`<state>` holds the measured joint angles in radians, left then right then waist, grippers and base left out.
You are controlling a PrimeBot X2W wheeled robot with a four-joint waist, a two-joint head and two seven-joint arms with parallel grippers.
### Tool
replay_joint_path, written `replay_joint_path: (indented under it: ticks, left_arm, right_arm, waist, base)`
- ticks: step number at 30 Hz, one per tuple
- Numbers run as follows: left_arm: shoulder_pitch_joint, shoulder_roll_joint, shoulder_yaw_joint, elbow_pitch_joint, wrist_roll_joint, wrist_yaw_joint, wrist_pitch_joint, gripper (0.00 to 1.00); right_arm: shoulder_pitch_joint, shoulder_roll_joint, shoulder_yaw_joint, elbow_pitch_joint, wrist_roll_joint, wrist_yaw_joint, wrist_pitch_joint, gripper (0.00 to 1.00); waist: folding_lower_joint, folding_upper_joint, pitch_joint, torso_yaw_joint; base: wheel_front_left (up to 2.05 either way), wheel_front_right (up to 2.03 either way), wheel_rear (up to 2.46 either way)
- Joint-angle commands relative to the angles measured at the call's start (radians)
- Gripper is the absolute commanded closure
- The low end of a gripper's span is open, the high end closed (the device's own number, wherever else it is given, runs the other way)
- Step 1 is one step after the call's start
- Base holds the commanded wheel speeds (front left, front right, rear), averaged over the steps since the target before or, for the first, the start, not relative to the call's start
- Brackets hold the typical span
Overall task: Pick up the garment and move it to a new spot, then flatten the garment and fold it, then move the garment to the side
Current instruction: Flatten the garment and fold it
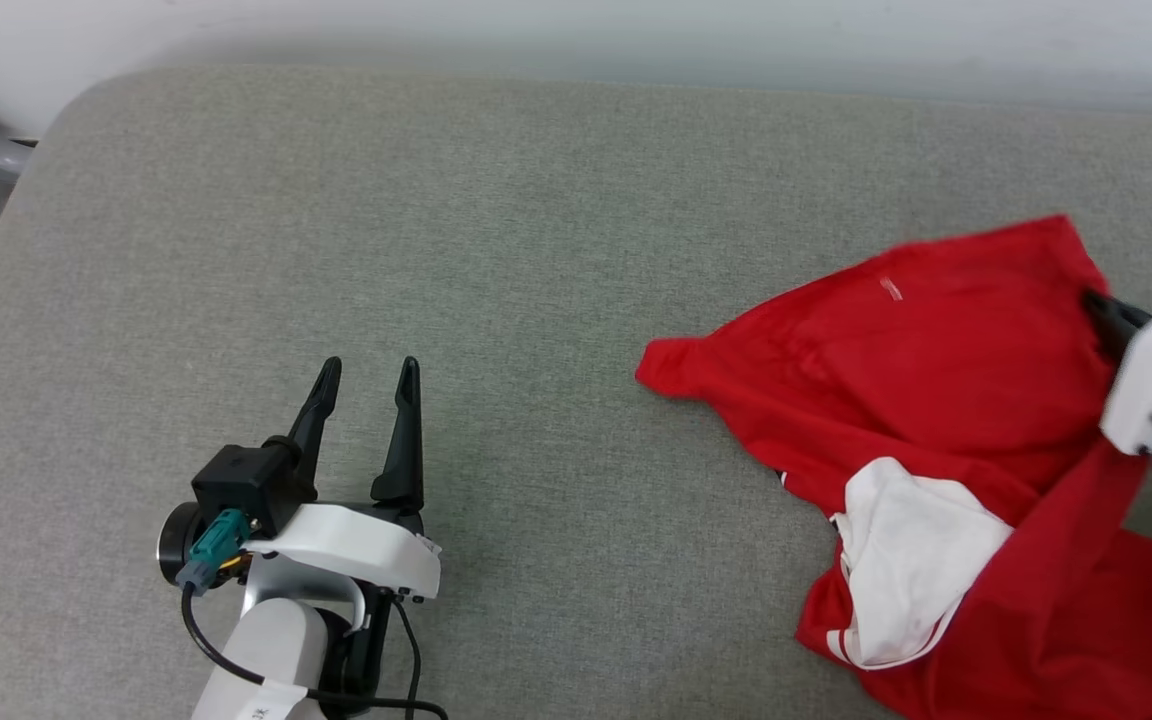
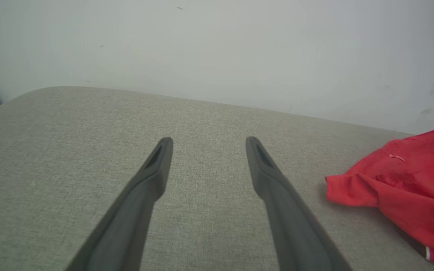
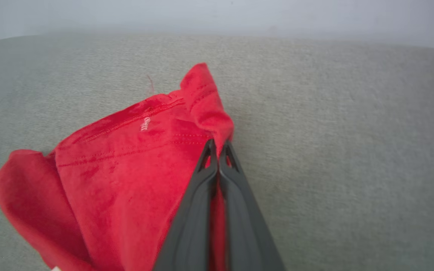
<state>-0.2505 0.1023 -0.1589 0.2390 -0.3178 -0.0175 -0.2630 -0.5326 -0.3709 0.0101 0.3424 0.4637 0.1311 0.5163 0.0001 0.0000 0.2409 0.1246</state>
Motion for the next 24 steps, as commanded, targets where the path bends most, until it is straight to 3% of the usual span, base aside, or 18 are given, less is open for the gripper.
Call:
replay_joint_path:
  ticks: [1, 7, 8, 9, 10, 15, 24]
  left_arm:
    - [0.0, 0.003, 0.002, 0.0, 0.006, -0.003, -0.002, 0.0]
    - [0.003, 0.011, 0.01, 0.003, 0.006, -0.005, -0.002, 0.0]
    - [0.004, 0.013, 0.012, 0.003, 0.005, -0.003, -0.002, 0.0]
    - [0.006, 0.015, 0.014, 0.005, 0.005, -0.002, -0.002, 0.0]
    - [0.009, 0.017, 0.013, 0.006, 0.006, -0.001, -0.002, 0.0]
    - [0.016, 0.017, 0.009, 0.012, 0.003, 0.006, -0.001, 0.0]
    - [0.052, 0.03, 0.001, 0.015, -0.002, 0.009, 0.017, 0.0]
  right_arm:
    - [0.039, 0.014, -0.06, 0.024, -0.014, -0.001, -0.014, 1.0]
    - [0.135, 0.074, -0.222, 0.103, -0.064, -0.001, -0.086, 1.0]
    - [0.142, 0.09, -0.229, 0.114, -0.062, -0.001, -0.098, 0.79]
    - [0.149, 0.106, -0.233, 0.126, -0.059, -0.001, -0.111, 0.32]
    - [0.157, 0.117, -0.231, 0.135, -0.057, -0.001, -0.12, 0.0]
    - [0.165, 0.144, -0.228, 0.133, -0.056, -0.001, -0.209, 0.0]
    - [0.214, 0.188, -0.176, -0.01, -0.164, -0.001, -0.519, 0.0]
  waist:
    - [-0.0001, 0.0, 0.005, -0.006]
    - [-0.0001, 0.0, 0.016, -0.027]
    - [-0.0001, 0.0, 0.017, -0.031]
    - [-0.0001, 0.0, 0.015, -0.036]
    - [-0.0001, 0.0, 0.013, -0.04]
    - [-0.0001, 0.0, -0.001, -0.05]
    - [-0.0001, 0.0, -0.068, -0.066]
  base:
    - [0.0, 0.0, 0.0]
    - [0.0, 0.0, 0.0]
    - [0.0, 0.0, 0.0]
    - [0.0, 0.0, 0.0]
    - [0.0, 0.0, 0.0]
    - [0.0, 0.0, 0.0]
    - [0.0, 0.0, 0.0]
